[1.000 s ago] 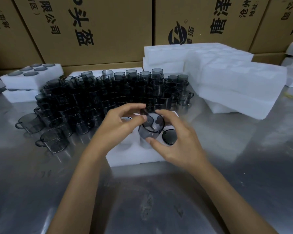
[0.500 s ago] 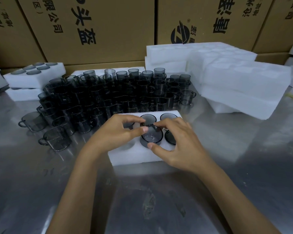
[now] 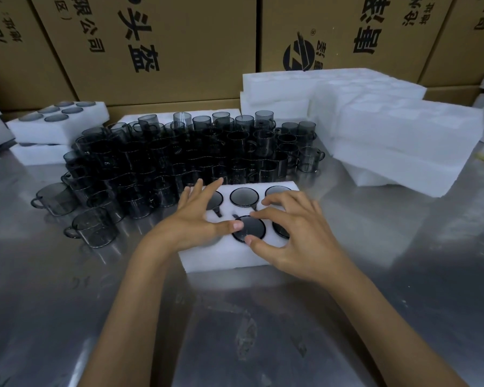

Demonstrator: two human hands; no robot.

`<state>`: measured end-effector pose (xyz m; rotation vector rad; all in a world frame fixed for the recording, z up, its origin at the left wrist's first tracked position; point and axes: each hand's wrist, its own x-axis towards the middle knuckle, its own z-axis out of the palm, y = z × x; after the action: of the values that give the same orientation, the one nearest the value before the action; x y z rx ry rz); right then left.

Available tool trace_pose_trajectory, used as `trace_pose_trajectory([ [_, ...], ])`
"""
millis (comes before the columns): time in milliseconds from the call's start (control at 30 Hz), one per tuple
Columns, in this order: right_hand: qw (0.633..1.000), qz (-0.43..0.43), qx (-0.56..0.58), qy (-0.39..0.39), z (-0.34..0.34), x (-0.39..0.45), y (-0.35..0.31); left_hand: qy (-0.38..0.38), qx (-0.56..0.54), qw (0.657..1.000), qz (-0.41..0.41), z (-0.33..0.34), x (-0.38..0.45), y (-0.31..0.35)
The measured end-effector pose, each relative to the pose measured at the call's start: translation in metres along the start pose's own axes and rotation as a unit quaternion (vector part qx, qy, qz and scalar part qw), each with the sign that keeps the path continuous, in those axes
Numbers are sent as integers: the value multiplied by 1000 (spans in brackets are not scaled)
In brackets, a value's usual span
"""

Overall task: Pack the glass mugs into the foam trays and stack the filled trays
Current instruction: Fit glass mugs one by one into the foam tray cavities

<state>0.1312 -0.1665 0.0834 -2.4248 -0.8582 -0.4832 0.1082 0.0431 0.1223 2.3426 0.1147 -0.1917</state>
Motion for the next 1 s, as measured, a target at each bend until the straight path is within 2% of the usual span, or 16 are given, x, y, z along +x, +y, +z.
trace_pose_trajectory([
  [100, 1000, 6, 9, 5, 2, 0, 0, 5, 0, 1000, 16, 1, 2, -3],
  [167, 1000, 7, 10, 13, 2, -1, -1, 36, -29, 998, 33, 0, 6, -7],
  [200, 999, 9, 16, 26, 3, -1, -1, 85, -60, 993, 47, -2, 8, -10],
  [267, 995, 24, 56, 76, 3, 1, -3, 247, -69, 965, 57, -7, 12, -20],
  [333, 985, 44, 97, 134, 1, 3, -2, 376, 19, 926, 19, -14, 13, -35],
  [367, 981, 50, 107, 156, 0, 5, 0, 398, 69, 915, -10, -17, 13, -44],
  [467, 972, 64, 121, 190, -2, 6, 6, 375, 152, 909, -101, -17, 11, -61],
  [567, 968, 75, 136, 196, -1, 6, 7, 380, 172, 900, -128, -13, 12, -60],
  [767, 969, 81, 140, 189, 4, 4, 9, 420, 156, 888, -106, -14, 14, -64],
  [1000, 968, 81, 136, 194, 6, 3, 10, 464, 8, 885, -28, -25, 11, -61],
])
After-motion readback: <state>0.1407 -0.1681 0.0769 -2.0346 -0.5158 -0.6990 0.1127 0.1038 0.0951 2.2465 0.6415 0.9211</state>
